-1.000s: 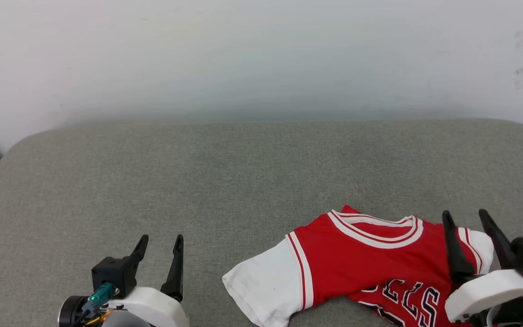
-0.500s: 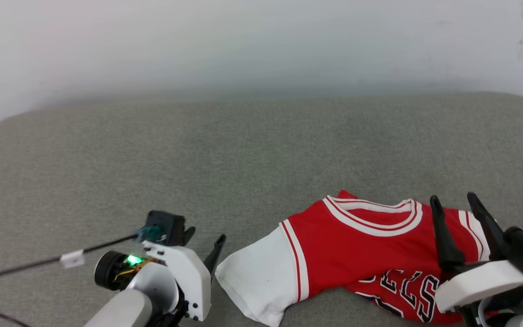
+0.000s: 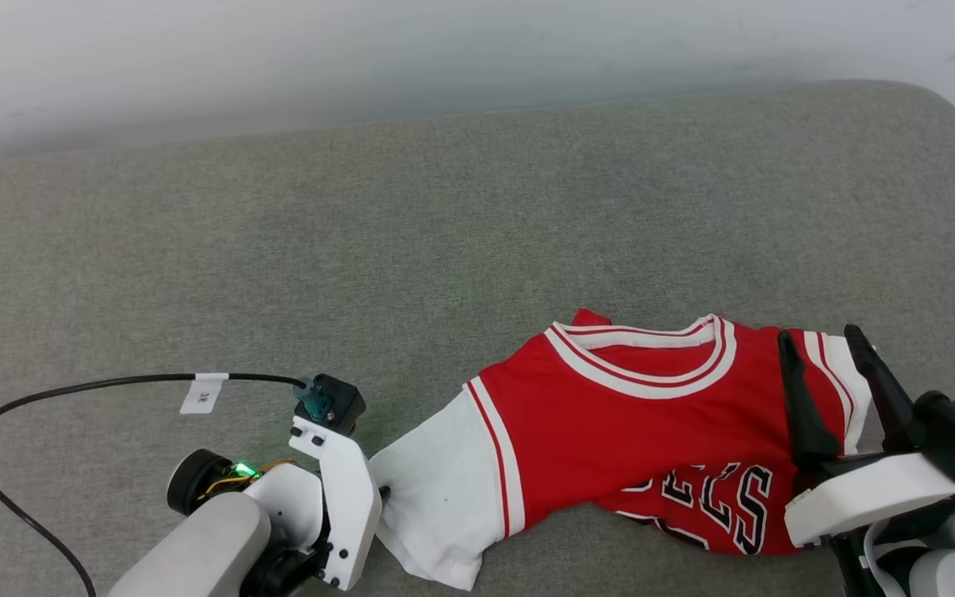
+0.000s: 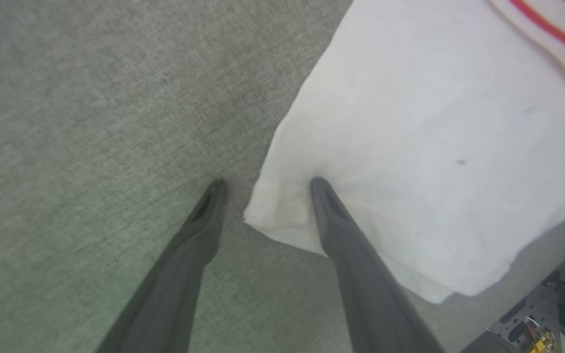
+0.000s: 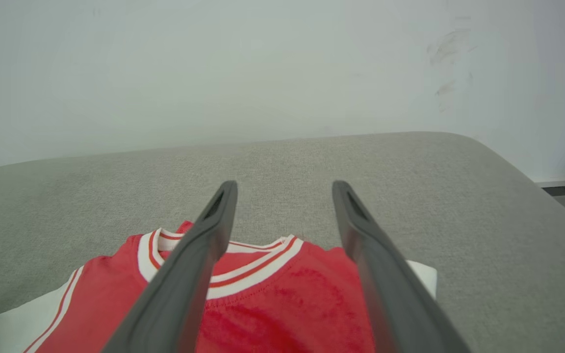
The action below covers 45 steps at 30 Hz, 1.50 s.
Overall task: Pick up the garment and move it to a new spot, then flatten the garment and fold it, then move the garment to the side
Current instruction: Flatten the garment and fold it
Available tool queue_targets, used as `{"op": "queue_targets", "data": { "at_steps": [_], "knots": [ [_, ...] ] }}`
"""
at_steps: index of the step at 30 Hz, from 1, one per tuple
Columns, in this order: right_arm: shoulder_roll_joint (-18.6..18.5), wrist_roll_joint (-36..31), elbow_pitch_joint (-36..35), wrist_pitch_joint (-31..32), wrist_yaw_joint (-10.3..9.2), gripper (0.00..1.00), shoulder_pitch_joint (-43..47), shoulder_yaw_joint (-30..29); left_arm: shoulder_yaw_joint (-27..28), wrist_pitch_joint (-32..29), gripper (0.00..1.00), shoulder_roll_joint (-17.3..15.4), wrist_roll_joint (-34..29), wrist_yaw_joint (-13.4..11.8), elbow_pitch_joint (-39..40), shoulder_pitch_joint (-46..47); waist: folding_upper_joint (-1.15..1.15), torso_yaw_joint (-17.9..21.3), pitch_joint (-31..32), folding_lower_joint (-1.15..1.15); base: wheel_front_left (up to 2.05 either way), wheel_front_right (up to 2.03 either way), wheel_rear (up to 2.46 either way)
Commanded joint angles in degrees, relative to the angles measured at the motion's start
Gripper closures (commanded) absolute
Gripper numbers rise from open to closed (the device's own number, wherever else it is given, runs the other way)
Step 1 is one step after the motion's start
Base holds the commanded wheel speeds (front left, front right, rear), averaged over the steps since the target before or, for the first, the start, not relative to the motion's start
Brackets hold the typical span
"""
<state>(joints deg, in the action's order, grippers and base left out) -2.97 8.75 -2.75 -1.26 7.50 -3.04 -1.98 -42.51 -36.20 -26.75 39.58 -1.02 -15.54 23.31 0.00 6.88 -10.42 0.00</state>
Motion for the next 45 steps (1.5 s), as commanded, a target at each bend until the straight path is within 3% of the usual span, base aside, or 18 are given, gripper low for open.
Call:
{"op": "queue_targets", "data": {
  "at_steps": [1,11,21,26,31,42,43,44,45],
  "knots": [
    [0.2,0.5,0.3,-0.4,-0.02,0.0,-0.7,-0.1,-3.0,-1.6,1.0,1.6,0.3,0.2,-2.8,-3.5,0.0,0.3,-0.1,0.0,0.0,0.0,0.0],
    [0.1,1.8,2.4,3.4,-0.02,0.0,0.9,-2.5,3.5,14.4,1.0,1.9,-2.8,-7.2,1.2,-4.9,0.0,-1.5,3.6,0.0,0.0,0.0,0.0],
    [-0.9,6.4,7.3,18.8,-0.02,0.0,1.3,-11.4,8.3,21.9,1.0,-0.1,-2.9,-11.6,10.9,-8.3,0.0,-4.5,6.2,0.0,0.0,0.0,0.0],
    [-4.1,7.4,10.8,29.6,-0.01,0.0,-2.5,-16.3,8.9,22.2,1.0,-1.1,-3.4,-12.5,15.0,-8.2,0.0,-5.0,4.3,0.0,0.0,0.0,0.0],
    [-7.8,8.5,15.2,39.0,-0.02,0.0,-8.7,-17.0,9.2,22.4,1.0,-1.7,-4.0,-12.5,17.4,-6.4,0.0,-5.7,0.9,0.0,0.0,0.0,0.0],
    [-9.5,9.0,25.6,46.1,-0.03,0.0,-15.3,-13.9,9.8,23.4,1.0,-1.9,-4.4,-11.7,18.7,-3.7,0.0,-7.1,-4.6,0.0,0.0,0.0,0.0],
    [-9.2,9.0,26.8,46.7,-0.04,0.43,-15.1,-13.7,9.7,23.4,1.0,-1.9,-4.3,-11.7,18.6,-3.6,0.0,-7.2,-4.8,0.0,0.0,0.0,0.0],
    [-9.0,9.1,27.7,46.8,-0.03,0.69,-15.1,-13.4,9.7,23.5,1.0,-1.9,-4.3,-11.6,18.4,-3.4,0.0,-7.3,-4.9,0.0,0.0,0.0,0.0],
    [-9.0,9.1,27.7,46.8,-0.03,0.69,-15.1,-13.4,9.7,23.5,1.0,-1.9,-4.3,-11.6,18.4,-3.4,0.0,-7.3,-4.9,0.0,0.0,0.0,0.0]
  ]
}}
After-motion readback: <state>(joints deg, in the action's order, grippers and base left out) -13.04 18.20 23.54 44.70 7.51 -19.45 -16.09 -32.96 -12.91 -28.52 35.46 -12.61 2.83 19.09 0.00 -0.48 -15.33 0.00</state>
